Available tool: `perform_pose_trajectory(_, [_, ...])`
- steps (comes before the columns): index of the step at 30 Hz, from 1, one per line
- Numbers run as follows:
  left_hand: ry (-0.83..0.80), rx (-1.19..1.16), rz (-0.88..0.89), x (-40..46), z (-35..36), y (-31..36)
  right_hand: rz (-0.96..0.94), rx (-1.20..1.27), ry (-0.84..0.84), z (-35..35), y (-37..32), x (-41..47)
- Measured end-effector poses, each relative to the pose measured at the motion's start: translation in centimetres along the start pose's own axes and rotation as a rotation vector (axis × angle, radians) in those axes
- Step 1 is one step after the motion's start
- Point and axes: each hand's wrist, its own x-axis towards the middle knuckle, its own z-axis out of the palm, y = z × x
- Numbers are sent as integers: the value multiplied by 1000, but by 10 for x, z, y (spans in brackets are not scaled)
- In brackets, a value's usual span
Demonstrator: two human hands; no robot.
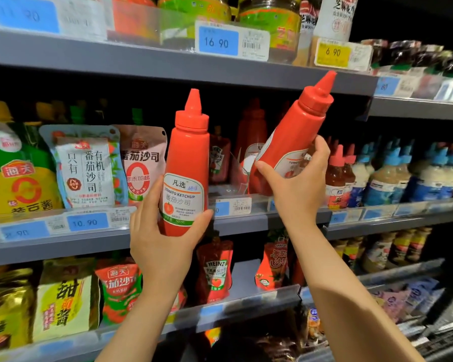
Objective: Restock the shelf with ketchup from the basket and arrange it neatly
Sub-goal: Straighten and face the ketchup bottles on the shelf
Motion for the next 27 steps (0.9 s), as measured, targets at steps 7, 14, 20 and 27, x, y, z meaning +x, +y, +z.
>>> perform_pose_trajectory(7, [-13,-7,-35,0,0,1,-35,34,20,6,5,1])
perform_pose_trajectory(14, [-20,-3,-46,0,-1,5,-19,2,-29,19,9,6])
perform_pose_trajectory(20, [-7,-12,-57,1,-2,4,45,-163,-139,24,17,1])
perform_pose_trajectory(27, [-5,5,-40,0,-2,3,-79,-450,-238,27,23,9])
